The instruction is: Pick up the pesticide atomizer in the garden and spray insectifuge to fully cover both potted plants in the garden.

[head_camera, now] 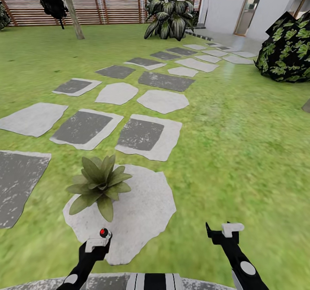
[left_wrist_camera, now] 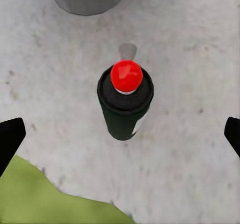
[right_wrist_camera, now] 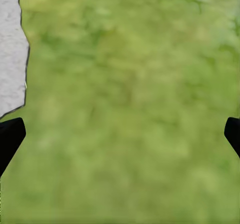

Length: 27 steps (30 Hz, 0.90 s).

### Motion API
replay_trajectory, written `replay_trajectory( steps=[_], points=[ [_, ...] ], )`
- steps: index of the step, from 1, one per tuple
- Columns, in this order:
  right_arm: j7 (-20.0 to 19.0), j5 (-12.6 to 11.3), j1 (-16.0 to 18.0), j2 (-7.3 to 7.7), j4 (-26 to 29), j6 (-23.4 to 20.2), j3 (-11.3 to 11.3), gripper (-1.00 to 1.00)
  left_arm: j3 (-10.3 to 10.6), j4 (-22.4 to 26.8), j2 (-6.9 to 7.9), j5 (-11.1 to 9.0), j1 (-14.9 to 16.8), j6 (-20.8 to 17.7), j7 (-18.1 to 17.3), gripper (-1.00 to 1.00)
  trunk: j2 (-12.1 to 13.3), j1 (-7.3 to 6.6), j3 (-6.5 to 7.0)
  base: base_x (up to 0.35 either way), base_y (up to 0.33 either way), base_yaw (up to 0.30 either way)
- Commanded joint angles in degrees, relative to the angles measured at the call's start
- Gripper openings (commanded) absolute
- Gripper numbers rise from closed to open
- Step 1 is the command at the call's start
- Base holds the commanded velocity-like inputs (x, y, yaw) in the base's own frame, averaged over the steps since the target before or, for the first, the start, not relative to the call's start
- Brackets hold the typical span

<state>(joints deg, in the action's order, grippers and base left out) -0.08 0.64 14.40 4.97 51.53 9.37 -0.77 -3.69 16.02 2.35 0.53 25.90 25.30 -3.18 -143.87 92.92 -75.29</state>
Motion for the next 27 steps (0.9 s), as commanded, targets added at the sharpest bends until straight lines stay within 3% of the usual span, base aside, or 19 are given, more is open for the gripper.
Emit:
replay_trajectory(
  steps=[1,10,27],
  points=[
    [0.0,0.1,0.0,-0.04,0.0,0.1,0.0,1.00,-0.4,-0.2,0.06,0.0,0.0,0.2,-0.3,1.00,0.0,0.01,-0.29,0.000,0.000,0.000],
    [0.0,0.0,0.0,-0.15,-1.1,0.2,0.0,1.00,-0.4,-0.5,0.20,-0.2,-0.1,0.5,-0.2,1.00,-0.1,0.25,-3.01,0.000,0.000,0.000],
    [0.0,0.0,0.0,-0.14,-1.1,0.2,0.0,1.00,-0.4,-0.6,0.20,-0.2,-0.1,0.5,-0.2,1.00,-0.1,0.25,-3.18,0.044,0.000,0.000]
  ],
)
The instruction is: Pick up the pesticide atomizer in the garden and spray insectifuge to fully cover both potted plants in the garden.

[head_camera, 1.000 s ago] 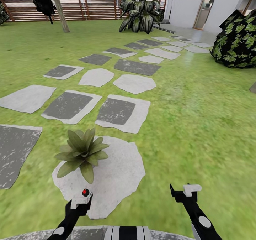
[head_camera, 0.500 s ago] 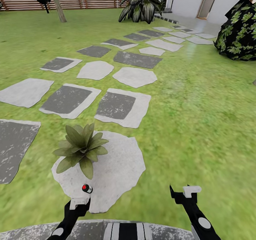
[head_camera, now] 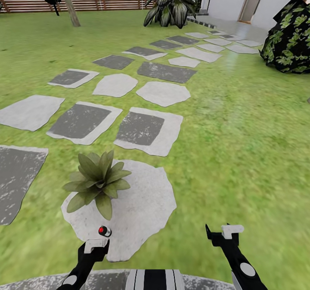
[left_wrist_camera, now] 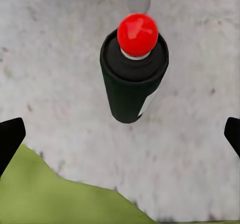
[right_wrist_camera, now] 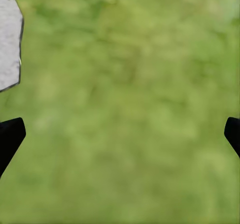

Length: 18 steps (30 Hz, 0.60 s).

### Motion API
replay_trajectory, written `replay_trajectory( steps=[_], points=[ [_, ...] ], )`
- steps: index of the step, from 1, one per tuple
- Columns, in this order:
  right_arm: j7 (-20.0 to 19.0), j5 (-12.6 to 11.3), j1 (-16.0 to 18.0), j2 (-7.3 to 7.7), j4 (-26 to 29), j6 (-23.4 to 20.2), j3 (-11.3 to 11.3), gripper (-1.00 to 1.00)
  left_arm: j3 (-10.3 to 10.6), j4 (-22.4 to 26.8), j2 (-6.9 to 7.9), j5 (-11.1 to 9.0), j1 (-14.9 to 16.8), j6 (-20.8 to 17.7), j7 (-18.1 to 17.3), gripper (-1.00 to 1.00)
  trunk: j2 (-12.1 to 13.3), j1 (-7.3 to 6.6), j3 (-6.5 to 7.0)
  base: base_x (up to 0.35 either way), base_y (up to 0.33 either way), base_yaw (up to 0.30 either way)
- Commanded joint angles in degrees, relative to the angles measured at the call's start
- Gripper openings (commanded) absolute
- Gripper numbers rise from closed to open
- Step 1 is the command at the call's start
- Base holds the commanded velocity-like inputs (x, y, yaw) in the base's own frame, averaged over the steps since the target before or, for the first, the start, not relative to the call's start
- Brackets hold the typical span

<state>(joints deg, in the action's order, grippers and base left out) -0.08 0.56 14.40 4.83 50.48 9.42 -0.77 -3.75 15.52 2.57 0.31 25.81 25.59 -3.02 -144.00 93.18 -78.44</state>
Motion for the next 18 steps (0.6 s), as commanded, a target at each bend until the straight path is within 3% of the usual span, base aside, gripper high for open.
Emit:
replay_trajectory(
  steps=[1,18],
  points=[
    [0.0,0.1,0.0,0.00,0.0,0.2,0.0,1.00,-0.4,-0.1,-0.03,0.0,0.0,0.2,-0.3,1.00,0.0,-0.01,-0.03,0.009,0.000,0.000],
    [0.0,0.1,0.0,0.00,0.0,0.2,0.0,1.00,-0.3,-0.1,-0.20,0.3,0.0,0.2,-0.3,1.00,0.0,-0.01,-0.03,0.070,0.000,0.000]
  ],
)
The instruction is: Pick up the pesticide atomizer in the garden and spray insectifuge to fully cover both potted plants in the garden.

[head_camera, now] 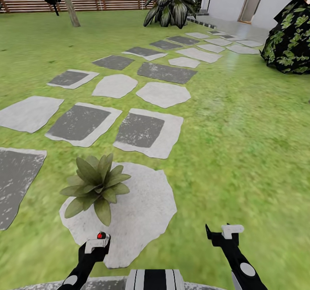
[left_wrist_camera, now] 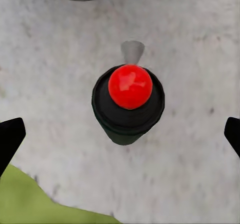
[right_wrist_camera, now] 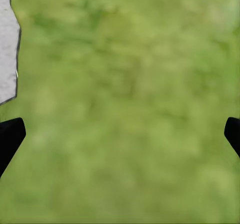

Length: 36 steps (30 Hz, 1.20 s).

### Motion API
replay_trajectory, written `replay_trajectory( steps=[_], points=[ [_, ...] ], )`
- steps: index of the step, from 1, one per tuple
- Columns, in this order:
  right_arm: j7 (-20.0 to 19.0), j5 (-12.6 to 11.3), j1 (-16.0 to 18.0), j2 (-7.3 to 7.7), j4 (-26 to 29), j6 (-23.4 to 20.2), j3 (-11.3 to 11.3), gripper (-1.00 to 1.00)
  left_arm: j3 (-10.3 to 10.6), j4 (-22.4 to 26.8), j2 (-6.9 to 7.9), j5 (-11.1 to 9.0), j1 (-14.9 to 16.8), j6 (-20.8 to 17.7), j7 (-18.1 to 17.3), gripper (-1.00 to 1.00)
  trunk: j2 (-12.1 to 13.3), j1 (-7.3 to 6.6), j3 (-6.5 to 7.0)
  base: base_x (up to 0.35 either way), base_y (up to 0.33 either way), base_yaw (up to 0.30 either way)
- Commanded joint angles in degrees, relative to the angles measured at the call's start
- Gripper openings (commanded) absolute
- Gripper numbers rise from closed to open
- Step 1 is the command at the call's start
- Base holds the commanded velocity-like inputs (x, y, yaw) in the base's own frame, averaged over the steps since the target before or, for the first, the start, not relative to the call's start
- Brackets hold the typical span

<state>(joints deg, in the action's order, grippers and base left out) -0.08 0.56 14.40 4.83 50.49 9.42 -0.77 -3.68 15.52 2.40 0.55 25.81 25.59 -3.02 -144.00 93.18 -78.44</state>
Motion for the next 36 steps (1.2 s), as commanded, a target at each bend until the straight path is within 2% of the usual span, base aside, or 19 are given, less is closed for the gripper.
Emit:
replay_trajectory(
  steps=[1,22,34,36],
  points=[
    [0.0,0.1,0.0,-0.02,0.0,0.2,0.0,1.00,-0.4,0.0,-0.03,0.0,0.0,0.2,-0.3,1.00,0.0,-0.01,-0.03,0.016,0.000,0.000],
    [0.0,0.1,0.0,-0.01,0.0,0.2,0.0,1.00,-0.5,0.0,0.15,-0.2,0.0,0.2,-0.3,1.00,0.0,-0.01,-0.03,0.029,0.000,-0.033],
    [0.0,0.1,0.0,-0.01,0.0,0.2,0.0,1.00,-0.6,-0.1,0.34,-0.3,0.0,0.3,-0.2,1.00,-0.2,0.30,-2.69,0.000,0.000,0.000],
    [0.0,0.1,0.0,-0.03,0.0,0.2,0.0,1.00,-0.6,-0.1,0.33,-0.3,0.0,0.3,-0.2,1.00,-0.2,0.30,-2.69,0.000,0.000,0.000]
  ],
)
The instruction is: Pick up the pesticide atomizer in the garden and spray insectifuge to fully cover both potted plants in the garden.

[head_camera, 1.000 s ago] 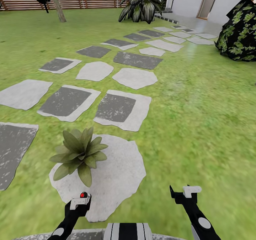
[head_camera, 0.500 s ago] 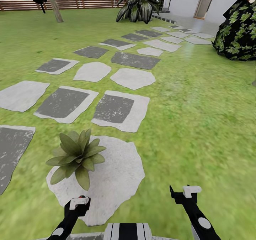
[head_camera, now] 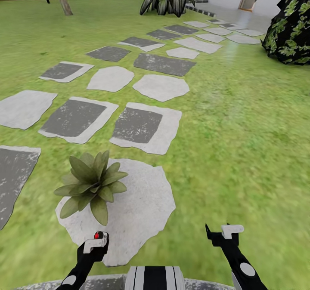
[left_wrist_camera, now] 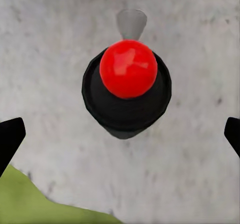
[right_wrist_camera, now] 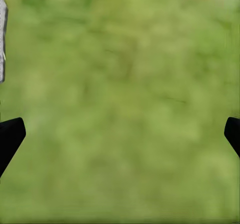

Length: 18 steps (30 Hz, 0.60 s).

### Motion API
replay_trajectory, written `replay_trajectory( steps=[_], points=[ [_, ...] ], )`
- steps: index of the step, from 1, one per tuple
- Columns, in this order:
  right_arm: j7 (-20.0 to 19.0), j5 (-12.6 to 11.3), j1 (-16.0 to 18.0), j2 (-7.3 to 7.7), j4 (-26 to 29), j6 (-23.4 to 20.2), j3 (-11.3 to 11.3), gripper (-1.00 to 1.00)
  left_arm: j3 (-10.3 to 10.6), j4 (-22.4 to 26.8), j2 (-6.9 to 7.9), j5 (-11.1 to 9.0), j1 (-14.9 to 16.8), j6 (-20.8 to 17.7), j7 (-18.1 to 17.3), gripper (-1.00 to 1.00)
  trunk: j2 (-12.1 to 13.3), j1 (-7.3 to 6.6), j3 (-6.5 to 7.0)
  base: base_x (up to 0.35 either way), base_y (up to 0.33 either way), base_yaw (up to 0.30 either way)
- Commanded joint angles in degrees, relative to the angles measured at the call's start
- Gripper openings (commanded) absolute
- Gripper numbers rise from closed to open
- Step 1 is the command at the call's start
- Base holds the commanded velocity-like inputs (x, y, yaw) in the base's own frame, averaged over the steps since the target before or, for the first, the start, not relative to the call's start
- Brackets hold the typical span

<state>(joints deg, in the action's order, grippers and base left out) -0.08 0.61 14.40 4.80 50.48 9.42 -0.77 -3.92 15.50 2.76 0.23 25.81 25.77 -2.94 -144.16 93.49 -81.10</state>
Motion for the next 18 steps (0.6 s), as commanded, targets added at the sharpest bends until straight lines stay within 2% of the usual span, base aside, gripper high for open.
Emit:
replay_trajectory(
  steps=[1,5,18],
  points=[
    [0.0,0.1,0.0,0.00,0.0,0.2,0.0,1.00,-0.4,0.0,-0.03,0.0,0.0,0.2,-0.3,1.00,0.0,-0.01,-0.03,0.000,0.000,0.000],
    [0.0,0.1,0.0,0.02,0.0,0.2,0.0,1.00,-0.4,-0.1,-0.03,0.0,0.0,0.2,-0.3,1.00,-0.1,0.07,-0.70,0.000,0.000,0.000],
    [0.0,0.1,0.0,0.02,0.0,0.2,0.0,1.00,-0.4,-0.1,-0.03,0.0,0.0,0.2,-0.3,1.00,-0.1,0.07,-0.70,0.030,0.000,0.000]
  ],
)
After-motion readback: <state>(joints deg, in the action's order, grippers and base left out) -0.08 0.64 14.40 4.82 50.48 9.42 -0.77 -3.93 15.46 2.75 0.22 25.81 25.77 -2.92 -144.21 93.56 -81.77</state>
